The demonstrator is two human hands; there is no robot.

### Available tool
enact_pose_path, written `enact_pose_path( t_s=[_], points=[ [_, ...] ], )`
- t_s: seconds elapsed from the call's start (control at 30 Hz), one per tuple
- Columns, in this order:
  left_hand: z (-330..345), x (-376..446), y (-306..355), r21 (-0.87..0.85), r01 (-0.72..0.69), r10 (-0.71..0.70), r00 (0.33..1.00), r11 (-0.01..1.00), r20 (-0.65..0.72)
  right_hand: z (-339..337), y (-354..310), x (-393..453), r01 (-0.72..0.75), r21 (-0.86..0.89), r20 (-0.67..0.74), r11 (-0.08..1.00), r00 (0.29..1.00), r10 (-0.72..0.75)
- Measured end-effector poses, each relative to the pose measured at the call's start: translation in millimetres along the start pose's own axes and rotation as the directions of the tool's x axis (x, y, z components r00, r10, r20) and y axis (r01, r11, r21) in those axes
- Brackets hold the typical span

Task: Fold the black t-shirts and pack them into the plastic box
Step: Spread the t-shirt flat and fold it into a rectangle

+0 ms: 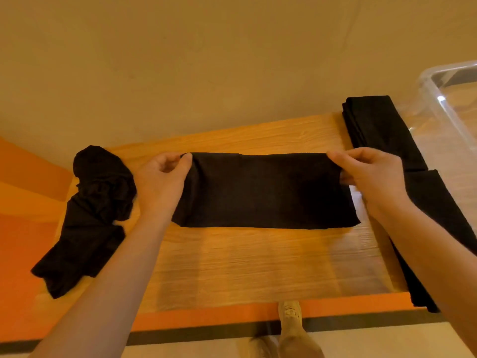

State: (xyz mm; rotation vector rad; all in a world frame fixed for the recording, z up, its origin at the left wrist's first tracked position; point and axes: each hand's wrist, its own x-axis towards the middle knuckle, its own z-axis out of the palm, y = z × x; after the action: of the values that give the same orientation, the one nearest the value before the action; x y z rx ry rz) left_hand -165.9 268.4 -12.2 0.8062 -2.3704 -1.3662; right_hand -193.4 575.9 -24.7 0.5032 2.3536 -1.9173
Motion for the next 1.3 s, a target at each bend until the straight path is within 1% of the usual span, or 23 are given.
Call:
enact_pose_path(
  t_s=[0.1, 0.2, 0.23, 0.33, 0.43, 0.57, 0.63, 0.73, 0.8, 0.87, 0.93, 1.07, 1.13, 1.2, 1.3],
  points=[
    [20, -40, 18, -0.008, -0.054, 0.055, 0.996, 0.999, 0.074, 22, -9, -23, -0.121, 0.167, 0.071, 0.978, 0.991, 0.111],
    [44, -74, 25, 0.014, -0.144, 0.14, 0.979, 0.99, 0.15, 40, -12, -41, -0.225, 0.257, 0.182, 0.94, 0.966, 0.182],
    [51, -83, 25, 0.021, -0.171, 0.166, 0.972, 0.985, 0.166, 46, -12, -46, -0.238, 0.271, 0.203, 0.933, 0.961, 0.187],
    [68, -100, 22, 0.031, -0.254, 0.245, 0.953, 0.967, 0.18, 58, -13, -56, -0.245, 0.302, 0.208, 0.921, 0.96, 0.187],
    [77, -109, 23, 0.048, -0.32, 0.31, 0.94, 0.946, 0.143, 61, -15, -58, -0.241, 0.313, 0.206, 0.919, 0.962, 0.182],
    [81, -118, 21, 0.036, -0.338, 0.335, 0.94, 0.941, 0.07, 60, -13, -64, -0.243, 0.302, 0.217, 0.922, 0.959, 0.181],
    [82, -122, 21, -0.013, -0.319, 0.319, 0.947, 0.948, 0.046, 61, -13, -67, -0.248, 0.311, 0.217, 0.918, 0.958, 0.186],
    [83, -125, 22, -0.105, -0.255, 0.257, 0.966, 0.961, 0.002, 62, -13, -69, -0.251, 0.319, 0.207, 0.914, 0.959, 0.191],
    [82, -126, 23, -0.137, -0.253, 0.255, 0.967, 0.958, 0.0, 62, -15, -71, -0.263, 0.342, 0.201, 0.902, 0.958, 0.203],
    [81, -127, 23, -0.142, -0.27, 0.275, 0.961, 0.952, 0.012, 62, -15, -73, -0.31, 0.364, 0.213, 0.879, 0.946, 0.245],
    [81, -127, 21, -0.133, -0.296, 0.3, 0.954, 0.946, 0.011, 62, -15, -74, -0.377, 0.375, 0.252, 0.847, 0.92, 0.299],
    [81, -126, 8, -0.025, -0.395, 0.395, 0.918, 0.918, 0.014, 60, -11, -74, -0.48, 0.389, 0.335, 0.786, 0.869, 0.365],
    [82, -126, 1, 0.027, -0.465, 0.464, 0.885, 0.885, 0.033, 59, -10, -74, -0.49, 0.39, 0.357, 0.779, 0.861, 0.363],
    [83, -127, -3, 0.061, -0.505, 0.502, 0.863, 0.861, 0.058, 57, -12, -75, -0.497, 0.396, 0.397, 0.772, 0.851, 0.344],
    [83, -130, -4, 0.04, -0.499, 0.497, 0.867, 0.866, 0.046, 56, -14, -76, -0.513, 0.415, 0.447, 0.751, 0.834, 0.323]
  ],
)
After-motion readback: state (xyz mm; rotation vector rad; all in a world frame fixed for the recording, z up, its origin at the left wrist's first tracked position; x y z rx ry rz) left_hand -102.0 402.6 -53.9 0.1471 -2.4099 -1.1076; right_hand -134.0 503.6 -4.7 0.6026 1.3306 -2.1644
